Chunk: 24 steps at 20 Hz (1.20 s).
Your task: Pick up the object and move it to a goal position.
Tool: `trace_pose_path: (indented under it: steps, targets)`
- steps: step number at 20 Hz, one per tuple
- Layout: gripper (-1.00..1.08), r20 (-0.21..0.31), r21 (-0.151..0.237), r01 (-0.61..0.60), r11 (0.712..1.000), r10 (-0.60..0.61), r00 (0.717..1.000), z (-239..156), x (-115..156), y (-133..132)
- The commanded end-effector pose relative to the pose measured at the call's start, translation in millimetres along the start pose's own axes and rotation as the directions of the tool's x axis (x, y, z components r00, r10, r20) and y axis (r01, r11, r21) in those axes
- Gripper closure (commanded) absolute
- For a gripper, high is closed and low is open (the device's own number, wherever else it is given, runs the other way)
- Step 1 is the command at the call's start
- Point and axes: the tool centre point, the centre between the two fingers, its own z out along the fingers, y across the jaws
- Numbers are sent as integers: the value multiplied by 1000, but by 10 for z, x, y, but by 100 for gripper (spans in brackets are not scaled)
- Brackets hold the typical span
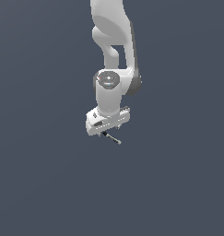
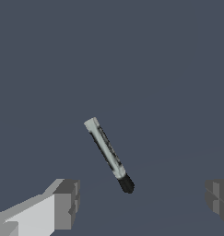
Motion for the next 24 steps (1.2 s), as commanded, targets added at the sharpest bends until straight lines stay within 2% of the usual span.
trace_pose_path:
  steps: [1,6,13,19,24]
  targets:
    - [-92,-1,1,75,997,-75,997,80,-11,-24]
    - [-92,-3,4,220,975,-220,975,235,-36,-77]
    - [-92,-9,8,385,923,-385,923,411,-65,-150]
    - [-92,-14,9,467,884,-467,884,500,-81,-191]
    - [-92,-17,10,496,868,-496,868,533,-87,-208]
